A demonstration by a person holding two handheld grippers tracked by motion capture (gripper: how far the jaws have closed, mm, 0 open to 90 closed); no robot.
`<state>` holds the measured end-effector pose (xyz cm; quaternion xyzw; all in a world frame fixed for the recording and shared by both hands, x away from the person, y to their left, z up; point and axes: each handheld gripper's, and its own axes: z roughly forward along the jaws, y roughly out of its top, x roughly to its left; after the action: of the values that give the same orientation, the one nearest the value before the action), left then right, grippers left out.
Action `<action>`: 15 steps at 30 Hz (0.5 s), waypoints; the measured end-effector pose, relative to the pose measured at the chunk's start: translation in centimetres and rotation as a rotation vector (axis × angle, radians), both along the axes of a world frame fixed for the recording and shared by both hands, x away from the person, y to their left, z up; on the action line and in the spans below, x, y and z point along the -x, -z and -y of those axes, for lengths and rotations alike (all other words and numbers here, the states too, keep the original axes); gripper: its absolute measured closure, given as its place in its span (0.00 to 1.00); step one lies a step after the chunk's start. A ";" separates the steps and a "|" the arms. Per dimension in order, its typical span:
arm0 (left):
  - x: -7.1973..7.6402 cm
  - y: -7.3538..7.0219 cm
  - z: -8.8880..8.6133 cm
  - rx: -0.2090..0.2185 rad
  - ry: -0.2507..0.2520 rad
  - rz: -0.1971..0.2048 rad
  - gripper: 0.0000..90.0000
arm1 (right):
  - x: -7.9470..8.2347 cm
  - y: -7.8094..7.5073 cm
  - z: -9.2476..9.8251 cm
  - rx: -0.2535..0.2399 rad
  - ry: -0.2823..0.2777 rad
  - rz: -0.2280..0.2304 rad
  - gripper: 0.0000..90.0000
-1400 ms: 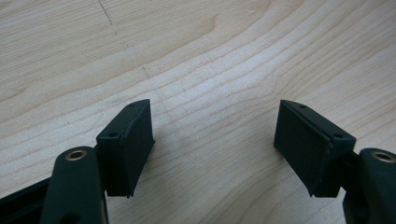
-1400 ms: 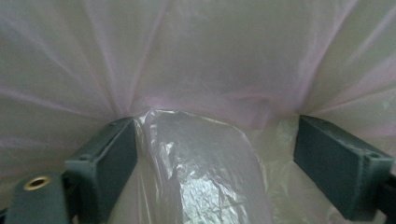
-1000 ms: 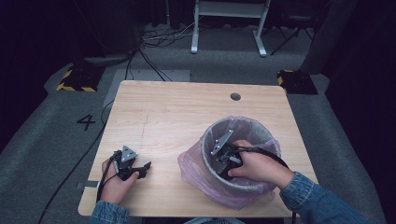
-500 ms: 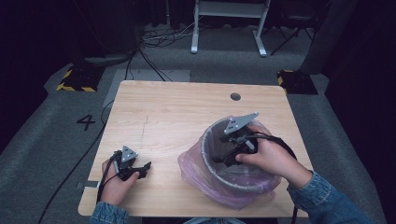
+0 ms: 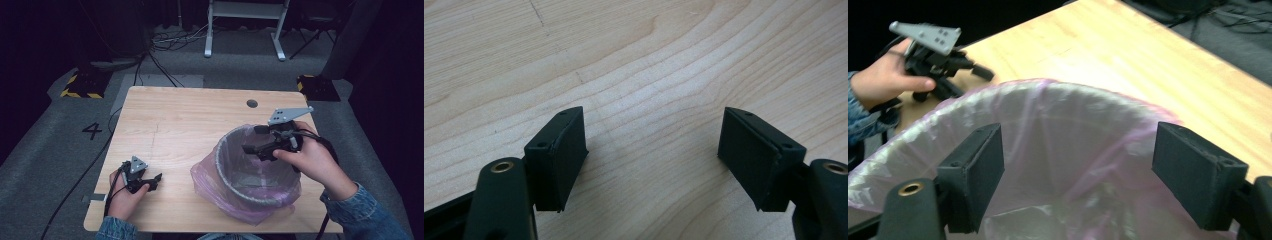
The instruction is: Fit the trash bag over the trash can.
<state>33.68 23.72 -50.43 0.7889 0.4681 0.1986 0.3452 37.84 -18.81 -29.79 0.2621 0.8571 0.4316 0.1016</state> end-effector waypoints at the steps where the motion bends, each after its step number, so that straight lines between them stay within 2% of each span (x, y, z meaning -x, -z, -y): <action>1: 0.0 0.0 0.0 0.002 -0.001 -0.001 0.30 | 0.0 -0.2 0.4 -0.008 0.015 0.003 0.23; 5: -0.1 0.0 0.1 0.000 -0.003 -0.001 0.29 | -0.3 -0.6 2.3 -0.014 0.082 0.026 0.22; 15: -0.1 0.0 0.1 -0.003 -0.001 0.000 0.29 | -0.1 -1.6 7.1 -0.022 0.190 0.064 0.22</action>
<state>33.78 23.62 -50.43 0.7891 0.4683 0.1994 0.3439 37.98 -25.91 -28.22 0.3292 0.8200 0.4376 0.1666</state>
